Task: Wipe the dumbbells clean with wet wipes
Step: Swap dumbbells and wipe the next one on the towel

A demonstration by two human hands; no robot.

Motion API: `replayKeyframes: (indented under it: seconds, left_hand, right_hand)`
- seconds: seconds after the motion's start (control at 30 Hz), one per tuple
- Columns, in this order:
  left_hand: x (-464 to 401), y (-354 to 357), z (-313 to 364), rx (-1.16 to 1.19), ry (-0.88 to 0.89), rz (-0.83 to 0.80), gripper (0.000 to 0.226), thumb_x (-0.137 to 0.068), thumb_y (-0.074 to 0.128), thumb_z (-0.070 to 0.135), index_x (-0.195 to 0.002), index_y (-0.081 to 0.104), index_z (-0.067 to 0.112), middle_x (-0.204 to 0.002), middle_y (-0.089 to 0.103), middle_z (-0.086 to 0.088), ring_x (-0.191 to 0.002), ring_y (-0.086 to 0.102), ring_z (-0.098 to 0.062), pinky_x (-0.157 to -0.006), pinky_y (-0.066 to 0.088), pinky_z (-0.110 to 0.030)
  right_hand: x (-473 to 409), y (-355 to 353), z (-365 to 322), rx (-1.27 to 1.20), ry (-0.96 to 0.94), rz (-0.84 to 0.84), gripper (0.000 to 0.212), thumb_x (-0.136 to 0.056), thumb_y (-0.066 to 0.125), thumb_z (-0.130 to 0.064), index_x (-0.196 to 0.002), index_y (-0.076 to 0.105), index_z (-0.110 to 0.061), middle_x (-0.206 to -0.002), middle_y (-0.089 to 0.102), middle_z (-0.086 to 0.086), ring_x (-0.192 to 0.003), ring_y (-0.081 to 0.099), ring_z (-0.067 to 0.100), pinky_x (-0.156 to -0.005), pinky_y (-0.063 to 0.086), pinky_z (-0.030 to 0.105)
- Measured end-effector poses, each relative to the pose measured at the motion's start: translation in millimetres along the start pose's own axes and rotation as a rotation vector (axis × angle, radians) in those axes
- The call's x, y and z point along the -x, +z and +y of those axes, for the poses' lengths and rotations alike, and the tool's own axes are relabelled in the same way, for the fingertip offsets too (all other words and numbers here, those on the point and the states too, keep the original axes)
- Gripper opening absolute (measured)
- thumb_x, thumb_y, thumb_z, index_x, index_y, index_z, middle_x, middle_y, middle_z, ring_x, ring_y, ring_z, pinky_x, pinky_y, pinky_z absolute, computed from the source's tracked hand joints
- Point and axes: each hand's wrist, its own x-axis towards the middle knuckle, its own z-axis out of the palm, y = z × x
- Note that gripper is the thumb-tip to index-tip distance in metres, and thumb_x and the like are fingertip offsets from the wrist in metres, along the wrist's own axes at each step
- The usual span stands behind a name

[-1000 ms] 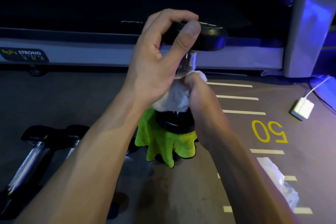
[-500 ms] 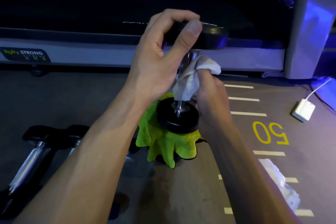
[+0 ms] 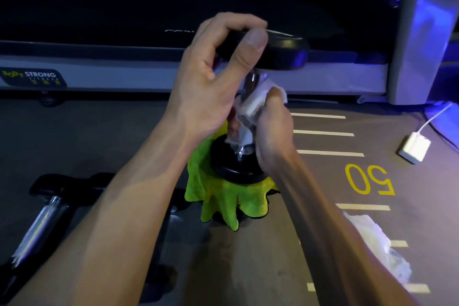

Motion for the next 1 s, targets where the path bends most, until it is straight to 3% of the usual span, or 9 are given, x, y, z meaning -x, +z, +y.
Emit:
replayKeyframes:
  seconds: [0.13,0.2,0.3,0.4,0.5,0.57,0.73,0.87,1.0]
  left_hand:
    - [-1.2,8.8,3.7,-0.044,0.044,0.015,0.013,-0.103,0.059,0.032,-0.112,0.066,0.025,-0.113,0.064,0.003,-0.109,0.06,-0.01,-0.093,0.043,-0.018]
    - [-1.3,10.0,4.6,-0.035,0.032,0.01,0.012,-0.103,0.06,0.032,-0.112,0.066,0.026,-0.113,0.061,0.005,-0.107,0.058,-0.006,-0.092,0.041,-0.015]
    - [0.0,10.3,5.6,-0.01,0.014,-0.032,0.018,-0.1,0.059,0.039,-0.113,0.065,0.029,-0.12,0.06,-0.002,-0.112,0.061,-0.01,-0.095,0.045,-0.02]
    - [-1.5,10.0,6.0,0.005,0.006,-0.012,0.017,-0.099,0.059,0.04,-0.111,0.065,0.031,-0.12,0.061,-0.005,-0.113,0.061,-0.012,-0.095,0.046,-0.024]
    - [-1.9,12.2,2.9,0.005,0.033,-0.009,0.013,-0.101,0.059,0.037,-0.111,0.065,0.031,-0.119,0.064,-0.005,-0.115,0.062,-0.02,-0.099,0.05,-0.034]
    - [-1.6,12.7,2.9,0.0,0.043,0.003,0.011,-0.101,0.059,0.036,-0.11,0.064,0.032,-0.116,0.064,-0.002,-0.114,0.061,-0.019,-0.098,0.048,-0.03]
    - [-1.3,15.0,5.5,-0.008,0.02,-0.006,0.012,-0.099,0.059,0.04,-0.108,0.064,0.035,-0.115,0.059,0.002,-0.106,0.059,-0.005,-0.087,0.046,-0.016]
    - [-3.1,13.8,2.7,0.036,0.006,0.003,0.013,-0.099,0.059,0.04,-0.109,0.065,0.032,-0.119,0.064,-0.016,-0.108,0.062,-0.014,-0.089,0.05,-0.027]
    - [-5.5,14.1,1.4,0.023,0.026,-0.012,0.011,-0.102,0.057,0.036,-0.109,0.064,0.031,-0.112,0.066,-0.004,-0.109,0.06,-0.02,-0.094,0.047,-0.032]
  right_hand:
    - [21.4,-2.3,9.3,0.07,-0.416,-0.031,0.025,-0.103,0.036,-0.017,-0.092,0.056,-0.008,-0.074,0.062,0.006,-0.069,0.06,0.017,-0.066,0.049,0.029]
    - [14.7,-3.3,2.9,0.062,-0.321,-0.011,0.042,-0.109,0.034,-0.013,-0.077,0.059,-0.002,-0.058,0.06,0.007,-0.054,0.056,0.018,-0.056,0.047,0.026]
    - [-3.8,-8.8,-11.3,-0.03,0.036,-0.15,0.077,-0.105,0.032,-0.047,-0.043,0.061,-0.012,-0.041,0.047,0.005,-0.037,0.042,0.02,-0.046,0.035,0.025]
    - [-3.3,-6.4,-9.3,-0.062,0.079,-0.195,0.079,-0.096,0.033,-0.07,-0.041,0.056,-0.018,-0.044,0.043,0.002,-0.039,0.038,0.018,-0.047,0.032,0.027]
    - [5.1,-11.1,13.6,0.157,-0.324,-0.021,0.035,-0.097,0.048,-0.03,-0.066,0.063,-0.028,-0.065,0.062,-0.005,-0.056,0.055,0.003,-0.056,0.046,0.022]
    - [7.4,-10.0,15.3,0.07,-0.412,-0.107,0.026,-0.096,0.042,-0.01,-0.082,0.057,-0.026,-0.079,0.06,-0.002,-0.07,0.057,0.005,-0.069,0.048,0.025]
    - [-1.3,-5.7,-19.2,0.128,-0.139,0.002,0.057,-0.103,0.044,-0.027,-0.049,0.06,-0.019,-0.046,0.053,-0.001,-0.04,0.051,0.016,-0.048,0.04,0.027]
    - [0.0,3.1,-20.3,0.015,-0.065,0.035,0.084,-0.112,0.025,-0.047,-0.043,0.064,-0.018,-0.044,0.054,-0.001,-0.035,0.046,0.015,-0.046,0.038,0.028]
    - [14.5,9.0,-4.9,0.213,-0.418,0.201,0.033,-0.104,0.034,-0.013,-0.079,0.056,-0.014,-0.073,0.053,-0.005,-0.06,0.046,-0.001,-0.056,0.036,0.011]
